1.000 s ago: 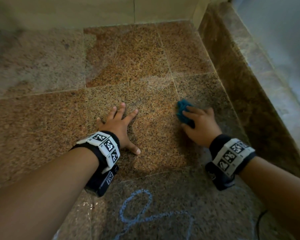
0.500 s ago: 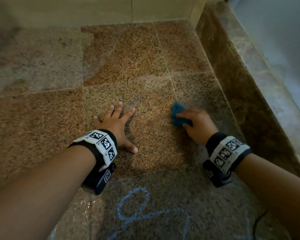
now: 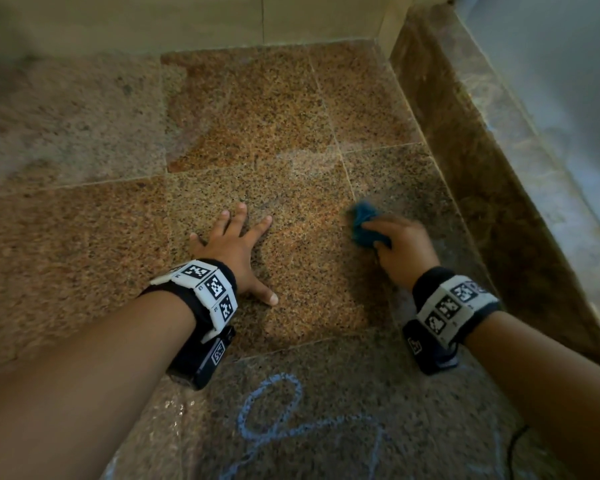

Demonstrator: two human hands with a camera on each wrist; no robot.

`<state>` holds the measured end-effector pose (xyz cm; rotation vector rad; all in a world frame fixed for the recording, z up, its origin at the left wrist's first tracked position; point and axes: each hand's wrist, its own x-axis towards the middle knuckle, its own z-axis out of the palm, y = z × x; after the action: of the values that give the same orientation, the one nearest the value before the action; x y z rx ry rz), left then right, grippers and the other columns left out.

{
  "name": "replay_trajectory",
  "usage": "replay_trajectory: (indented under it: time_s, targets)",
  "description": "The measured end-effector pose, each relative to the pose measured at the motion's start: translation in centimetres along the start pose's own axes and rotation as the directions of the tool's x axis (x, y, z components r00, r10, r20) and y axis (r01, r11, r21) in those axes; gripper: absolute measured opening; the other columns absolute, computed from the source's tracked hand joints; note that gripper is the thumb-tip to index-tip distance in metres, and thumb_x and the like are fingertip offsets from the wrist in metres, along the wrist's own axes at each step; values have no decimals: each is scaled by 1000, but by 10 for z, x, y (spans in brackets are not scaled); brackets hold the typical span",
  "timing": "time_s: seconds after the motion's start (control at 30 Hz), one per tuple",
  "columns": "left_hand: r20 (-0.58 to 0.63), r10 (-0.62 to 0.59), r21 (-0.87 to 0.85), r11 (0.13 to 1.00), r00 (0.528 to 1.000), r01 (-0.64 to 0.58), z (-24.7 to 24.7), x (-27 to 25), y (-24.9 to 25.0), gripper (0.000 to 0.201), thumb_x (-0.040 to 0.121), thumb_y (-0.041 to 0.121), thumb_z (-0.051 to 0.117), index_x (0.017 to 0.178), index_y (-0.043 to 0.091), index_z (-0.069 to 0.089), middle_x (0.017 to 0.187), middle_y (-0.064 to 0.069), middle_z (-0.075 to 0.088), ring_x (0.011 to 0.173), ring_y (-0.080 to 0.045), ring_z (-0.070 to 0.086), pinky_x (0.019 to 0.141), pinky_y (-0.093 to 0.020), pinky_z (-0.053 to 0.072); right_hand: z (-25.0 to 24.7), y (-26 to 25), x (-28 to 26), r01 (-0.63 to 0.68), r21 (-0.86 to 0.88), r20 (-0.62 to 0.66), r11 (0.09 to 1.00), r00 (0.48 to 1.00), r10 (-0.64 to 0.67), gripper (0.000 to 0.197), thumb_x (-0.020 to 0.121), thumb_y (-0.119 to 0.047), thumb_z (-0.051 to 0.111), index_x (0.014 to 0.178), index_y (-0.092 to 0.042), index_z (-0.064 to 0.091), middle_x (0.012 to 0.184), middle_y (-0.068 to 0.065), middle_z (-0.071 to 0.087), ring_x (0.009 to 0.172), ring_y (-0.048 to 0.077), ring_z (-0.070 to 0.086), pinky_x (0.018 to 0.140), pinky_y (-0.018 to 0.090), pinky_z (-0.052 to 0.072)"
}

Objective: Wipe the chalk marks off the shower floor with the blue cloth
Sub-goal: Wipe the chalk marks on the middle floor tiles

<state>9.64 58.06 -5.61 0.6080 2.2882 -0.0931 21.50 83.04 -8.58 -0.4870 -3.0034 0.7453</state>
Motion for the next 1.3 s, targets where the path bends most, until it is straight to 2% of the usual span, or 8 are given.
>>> replay_trajectory:
  time_s: [0.13,0.27,0.37,0.6,0.83,0.97,1.1,1.3]
  targets:
    - [-7,8,-1,1000,1000,-8,1,0,0,137,52,68,80,147,48,-16,154,6,-35,145,-25,-23,113,-66,4,12,-11,-14,233,-21,136,972,964,-228,40,79,2,60,113,-17,68,124,5,62,110,28,56,102,38,34]
    - [-12,7,4,1000,1000,-7,1,-1,0,136,53,69,80,148,46,-16,155,5,-33,146,-25,-22,113,-65,4,-19,24,6,-76,11,-69,997,995,77,38,83,4,58,118,-10,65,128,14,58,118,30,53,108,33,33]
    - [-12,12,10,1000,1000,-12,2,-1,0,136,53,69,79,148,46,-16,155,5,-34,146,-25,-22,113,-66,5,-42,42,6,-349,-31,-113,937,932,343,39,89,0,52,127,-9,57,136,15,50,125,31,45,108,31,31]
    - [-6,9,28,1000,1000,-9,3,0,-1,135,55,71,77,148,45,-18,155,4,-34,146,-26,-21,113,-66,6,-12,18,-25,34,-22,65,999,997,-33,38,82,6,58,115,-12,67,129,9,58,122,28,51,113,34,27]
    - [-17,1,3,1000,1000,-1,1,-3,-1,125,60,77,69,150,43,-10,157,3,-28,147,-24,-18,112,-65,-1,-44,39,1,-302,-98,-16,948,953,302,39,90,-2,52,126,-16,59,138,12,49,124,29,46,107,29,31]
    - [-78,56,-15,998,995,-58,5,-2,18,123,65,78,64,151,37,-13,157,1,-30,146,-22,-21,117,-55,-6,-22,16,-19,-94,-31,5,995,996,94,38,85,0,57,120,-13,64,131,11,56,122,28,49,108,28,29]
    - [-21,102,19,995,995,-101,14,0,30,128,66,74,68,150,34,-20,154,0,-35,145,-22,-25,117,-52,-8,-19,22,-35,187,-77,249,979,955,-163,38,84,-1,59,118,-17,65,131,6,57,124,25,49,110,42,29]
    - [-27,87,19,996,996,-87,14,-1,31,129,64,72,70,150,35,-19,155,1,-34,145,-22,-24,118,-52,-7,-43,45,-30,-281,-65,-40,957,959,279,38,90,0,51,126,-12,58,137,12,50,125,30,46,108,33,31]
